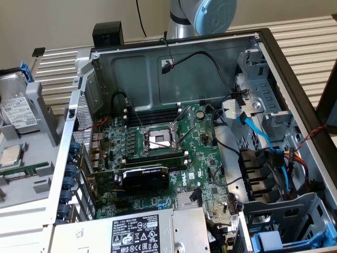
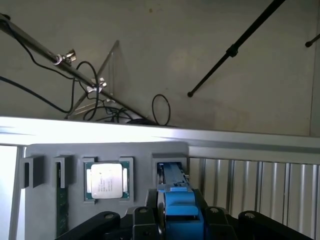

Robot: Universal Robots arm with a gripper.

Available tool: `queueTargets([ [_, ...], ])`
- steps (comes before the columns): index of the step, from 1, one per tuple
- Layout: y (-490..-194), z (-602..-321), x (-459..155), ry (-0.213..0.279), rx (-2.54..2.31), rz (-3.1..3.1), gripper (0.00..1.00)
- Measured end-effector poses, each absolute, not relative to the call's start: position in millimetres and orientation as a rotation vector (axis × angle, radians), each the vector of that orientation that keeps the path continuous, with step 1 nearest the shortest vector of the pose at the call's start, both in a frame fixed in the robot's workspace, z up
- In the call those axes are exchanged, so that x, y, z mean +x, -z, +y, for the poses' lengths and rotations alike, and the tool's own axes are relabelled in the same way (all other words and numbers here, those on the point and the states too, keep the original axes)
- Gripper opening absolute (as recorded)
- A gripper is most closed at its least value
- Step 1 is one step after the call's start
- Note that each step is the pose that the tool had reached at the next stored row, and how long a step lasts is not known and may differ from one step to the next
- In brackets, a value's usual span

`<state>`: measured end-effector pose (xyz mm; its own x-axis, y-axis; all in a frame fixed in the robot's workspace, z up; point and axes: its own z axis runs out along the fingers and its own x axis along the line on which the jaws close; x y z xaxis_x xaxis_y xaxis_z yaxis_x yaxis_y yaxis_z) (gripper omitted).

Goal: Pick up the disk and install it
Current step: 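Pick up the disk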

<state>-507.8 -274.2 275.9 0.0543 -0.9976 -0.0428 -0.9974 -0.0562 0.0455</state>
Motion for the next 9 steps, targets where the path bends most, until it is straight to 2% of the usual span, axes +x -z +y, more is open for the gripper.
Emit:
queueTargets([
  [9,-276.2,-272.9,-509.5,0.094,2.277,-2.155,0.38],
])
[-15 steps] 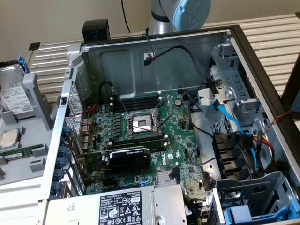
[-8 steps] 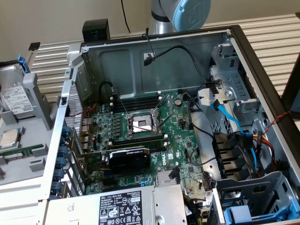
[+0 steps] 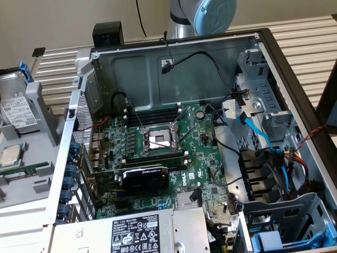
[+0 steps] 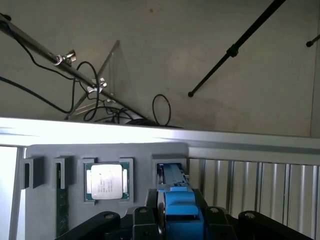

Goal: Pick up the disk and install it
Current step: 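Pick up the disk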

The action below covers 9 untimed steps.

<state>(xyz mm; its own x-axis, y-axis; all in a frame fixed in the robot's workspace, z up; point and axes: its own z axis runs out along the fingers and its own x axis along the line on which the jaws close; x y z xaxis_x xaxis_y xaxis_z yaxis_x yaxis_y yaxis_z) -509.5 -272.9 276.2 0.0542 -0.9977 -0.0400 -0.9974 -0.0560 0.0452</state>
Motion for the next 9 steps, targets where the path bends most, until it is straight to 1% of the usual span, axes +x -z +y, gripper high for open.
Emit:
queueTargets([
  [9,-282.6,-272.9,-510.6,0.087,2.276,-2.154,0.38],
])
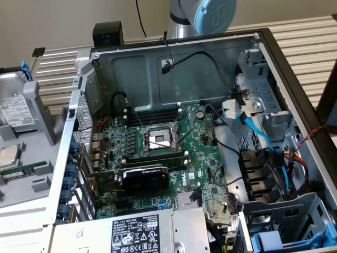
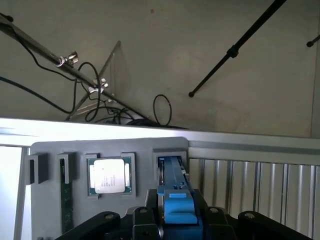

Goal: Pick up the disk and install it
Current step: 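Pick up the disk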

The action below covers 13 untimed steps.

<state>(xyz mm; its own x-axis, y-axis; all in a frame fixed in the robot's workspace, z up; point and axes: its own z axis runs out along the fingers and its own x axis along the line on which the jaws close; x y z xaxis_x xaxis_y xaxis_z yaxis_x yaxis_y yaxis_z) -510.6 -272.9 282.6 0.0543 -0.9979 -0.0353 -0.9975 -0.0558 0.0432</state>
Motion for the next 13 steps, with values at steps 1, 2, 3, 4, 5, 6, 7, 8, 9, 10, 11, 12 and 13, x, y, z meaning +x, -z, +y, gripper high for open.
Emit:
queueTargets([
  [1,-282.7,-272.9,-510.6,0.086,2.276,-2.153,0.38],
  [2,-282.8,-272.9,-510.7,0.086,2.275,-2.153,0.38],
  [3,-283.1,-272.8,-510.7,0.086,2.275,-2.153,0.38],
  [4,-283.6,-272.8,-510.8,0.085,2.274,-2.152,0.38],
  [5,-283.7,-272.8,-510.8,0.084,2.274,-2.152,0.38],
  [6,-283.9,-272.7,-510.9,0.083,2.274,-2.152,0.38],
  [7,-284.2,-272.4,-511.3,0.082,2.273,-2.152,0.38],
  [8,-284.6,-272.1,-511.6,0.080,2.273,-2.152,0.37],
  [9,-285.3,-271.9,-511.7,0.079,2.273,-2.151,0.37],
  [10,-285.9,-271.6,-512.0,0.077,2.273,-2.151,0.37],
  [11,-286.3,-271.4,-512.2,0.075,2.273,-2.151,0.37],
  [12,-286.5,-271.2,-512.5,0.073,2.273,-2.151,0.37],
  [13,-286.7,-270.9,-512.8,0.071,2.273,-2.151,0.37],
])
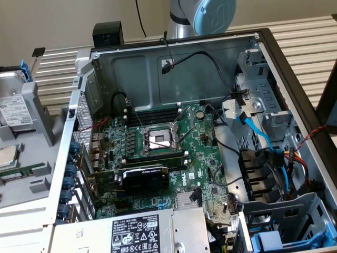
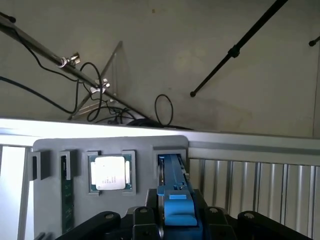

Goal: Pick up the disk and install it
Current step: 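Pick up the disk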

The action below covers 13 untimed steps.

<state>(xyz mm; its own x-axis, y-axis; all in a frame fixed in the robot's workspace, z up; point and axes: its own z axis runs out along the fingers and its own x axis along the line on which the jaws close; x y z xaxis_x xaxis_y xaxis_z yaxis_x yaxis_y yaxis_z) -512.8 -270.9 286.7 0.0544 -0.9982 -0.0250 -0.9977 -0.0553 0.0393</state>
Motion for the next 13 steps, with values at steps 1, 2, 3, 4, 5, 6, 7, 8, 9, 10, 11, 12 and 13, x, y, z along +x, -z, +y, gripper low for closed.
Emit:
queueTargets([
  [1,-286.9,-270.6,-513.2,0.069,2.273,-2.151,0.37],
  [2,-287.1,-270.2,-513.7,0.067,2.272,-2.151,0.37],
  [3,-287.2,-269.8,-514.1,0.064,2.272,-2.151,0.37],
  [4,-287.5,-269.4,-514.5,0.062,2.272,-2.151,0.37],
  [5,-287.7,-269.1,-514.8,0.060,2.272,-2.150,0.37],
  [6,-288.0,-268.8,-515.1,0.057,2.271,-2.150,0.37],
  [7,-288.4,-268.5,-515.4,0.055,2.271,-2.150,0.37],
  [8,-288.8,-268.3,-515.6,0.053,2.271,-2.150,0.37],
  [9,-289.6,-268.1,-515.8,0.051,2.270,-2.149,0.37],
  [10,-290.5,-268.0,-515.9,0.049,2.270,-2.149,0.37],
  [11,-291.4,-267.9,-516.0,0.047,2.270,-2.149,0.37],
  [12,-292.6,-267.8,-516.1,0.046,2.270,-2.148,0.37],
  [13,-293.7,-267.7,-516.1,0.044,2.269,-2.148,0.37],
])
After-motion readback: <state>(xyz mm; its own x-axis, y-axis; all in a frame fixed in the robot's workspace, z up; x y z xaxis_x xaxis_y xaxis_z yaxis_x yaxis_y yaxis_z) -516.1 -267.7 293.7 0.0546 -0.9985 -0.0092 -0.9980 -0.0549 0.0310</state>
